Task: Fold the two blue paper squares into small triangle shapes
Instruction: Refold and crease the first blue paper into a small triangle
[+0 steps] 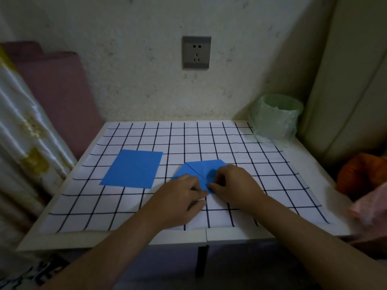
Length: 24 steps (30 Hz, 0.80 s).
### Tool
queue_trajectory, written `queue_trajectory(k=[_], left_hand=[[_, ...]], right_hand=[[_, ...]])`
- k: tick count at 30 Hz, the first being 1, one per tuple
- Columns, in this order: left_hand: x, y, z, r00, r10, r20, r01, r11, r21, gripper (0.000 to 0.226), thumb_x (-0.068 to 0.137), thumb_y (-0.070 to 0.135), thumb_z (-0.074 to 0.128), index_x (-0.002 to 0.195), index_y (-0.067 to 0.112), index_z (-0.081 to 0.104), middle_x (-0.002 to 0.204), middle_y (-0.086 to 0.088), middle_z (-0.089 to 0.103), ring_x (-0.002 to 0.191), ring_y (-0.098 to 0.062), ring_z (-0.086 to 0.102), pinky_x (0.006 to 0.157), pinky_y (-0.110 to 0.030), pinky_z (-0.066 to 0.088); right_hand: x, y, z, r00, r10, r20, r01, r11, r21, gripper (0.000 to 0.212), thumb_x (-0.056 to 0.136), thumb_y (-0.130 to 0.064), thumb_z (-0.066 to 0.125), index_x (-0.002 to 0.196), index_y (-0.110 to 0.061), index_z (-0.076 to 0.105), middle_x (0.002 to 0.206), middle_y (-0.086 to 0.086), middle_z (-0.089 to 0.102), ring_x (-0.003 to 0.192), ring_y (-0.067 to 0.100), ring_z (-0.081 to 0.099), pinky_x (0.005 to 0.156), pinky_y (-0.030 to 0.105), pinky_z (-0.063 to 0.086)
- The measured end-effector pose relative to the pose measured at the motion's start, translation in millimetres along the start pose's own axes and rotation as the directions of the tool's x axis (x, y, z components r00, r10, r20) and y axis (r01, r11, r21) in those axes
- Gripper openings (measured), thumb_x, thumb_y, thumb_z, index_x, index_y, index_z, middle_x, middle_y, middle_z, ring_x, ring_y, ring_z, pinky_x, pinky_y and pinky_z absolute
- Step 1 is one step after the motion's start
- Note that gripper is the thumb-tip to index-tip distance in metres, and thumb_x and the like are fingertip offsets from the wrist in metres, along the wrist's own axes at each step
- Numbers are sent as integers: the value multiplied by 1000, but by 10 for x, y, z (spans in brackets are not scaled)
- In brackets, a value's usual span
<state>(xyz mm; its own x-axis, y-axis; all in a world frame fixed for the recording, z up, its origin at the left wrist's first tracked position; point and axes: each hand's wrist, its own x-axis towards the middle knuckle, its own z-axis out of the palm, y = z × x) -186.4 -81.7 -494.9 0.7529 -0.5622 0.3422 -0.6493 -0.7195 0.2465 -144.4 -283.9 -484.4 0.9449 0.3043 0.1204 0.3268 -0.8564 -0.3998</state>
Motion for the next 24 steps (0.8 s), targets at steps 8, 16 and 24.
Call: queue_trajectory(k=[8,16,24], left_hand=[[-69,50,-28,999,-37,35,37,999,-4,31,96,43,45,112,28,68,99,11,51,94,-3,46,72,-26,49],[-95,2,18,997,-67,28,67,997,-27,43,97,46,44,130,27,63,110,11,53,106,-7,47,85,-32,50],[-138,-17,51,998,-59,33,59,998,12,45,98,48,41,136,31,56,125,12,49,116,-7,43,94,-28,46]], right_hand=[[-317,-92,57,910,-397,-115,325,860,-393,24,94,-34,52,95,-24,73,94,-2,61,84,18,52,75,34,41],[-536,-104,37,954,-298,-12,276,896,-349,34,92,-29,42,114,-25,68,112,-5,62,93,19,53,82,36,43],[-540,-80,52,964,-266,-22,247,918,-311,34,94,-32,44,121,-30,66,115,-3,60,99,19,53,84,34,42]])
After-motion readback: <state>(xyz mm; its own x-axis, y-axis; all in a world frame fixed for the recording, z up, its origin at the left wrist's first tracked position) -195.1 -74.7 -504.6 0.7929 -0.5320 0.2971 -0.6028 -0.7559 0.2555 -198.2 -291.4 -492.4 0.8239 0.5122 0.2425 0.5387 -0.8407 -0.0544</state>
